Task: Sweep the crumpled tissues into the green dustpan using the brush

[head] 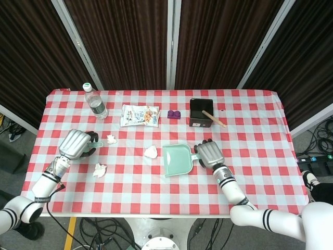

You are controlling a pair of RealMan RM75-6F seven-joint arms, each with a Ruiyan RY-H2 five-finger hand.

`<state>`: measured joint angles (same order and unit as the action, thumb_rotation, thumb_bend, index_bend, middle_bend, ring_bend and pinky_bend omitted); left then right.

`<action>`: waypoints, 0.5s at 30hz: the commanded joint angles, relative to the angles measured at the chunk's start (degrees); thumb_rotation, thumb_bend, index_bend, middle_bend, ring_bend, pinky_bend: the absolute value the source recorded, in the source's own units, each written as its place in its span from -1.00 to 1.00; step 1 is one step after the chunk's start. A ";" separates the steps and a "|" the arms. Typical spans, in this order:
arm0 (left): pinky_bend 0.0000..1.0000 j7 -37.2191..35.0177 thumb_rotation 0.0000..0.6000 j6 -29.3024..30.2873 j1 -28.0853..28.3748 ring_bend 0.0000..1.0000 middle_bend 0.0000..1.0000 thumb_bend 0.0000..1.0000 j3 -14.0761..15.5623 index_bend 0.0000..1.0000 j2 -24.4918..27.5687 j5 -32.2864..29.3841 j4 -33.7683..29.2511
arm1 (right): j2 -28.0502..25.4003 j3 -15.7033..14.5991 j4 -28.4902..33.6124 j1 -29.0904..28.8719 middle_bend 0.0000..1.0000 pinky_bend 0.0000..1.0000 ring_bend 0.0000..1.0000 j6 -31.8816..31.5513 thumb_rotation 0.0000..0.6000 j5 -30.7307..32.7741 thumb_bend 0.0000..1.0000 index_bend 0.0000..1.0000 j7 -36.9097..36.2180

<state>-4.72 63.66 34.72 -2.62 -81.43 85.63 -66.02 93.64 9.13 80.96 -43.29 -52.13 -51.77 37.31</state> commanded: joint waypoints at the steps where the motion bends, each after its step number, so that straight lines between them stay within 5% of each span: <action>1: 0.90 -1.81 1.00 -1.16 0.93 0.42 0.12 -0.04 -0.68 0.09 -0.65 -0.23 2.13 | -0.58 0.17 0.76 -0.61 -0.03 -0.48 -0.40 -0.38 1.00 0.41 -0.28 0.17 0.89; 15: 0.90 -15.45 1.00 -11.23 9.74 0.42 0.12 -0.03 -1.17 0.09 -10.84 1.50 24.13 | -3.28 1.95 5.59 -3.88 0.01 -0.47 -0.38 -2.04 1.00 8.44 -0.27 0.23 4.82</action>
<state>-18.25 54.78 42.20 -4.23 -89.32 86.13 -46.24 90.52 10.86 86.26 -46.96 -53.95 -43.64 42.38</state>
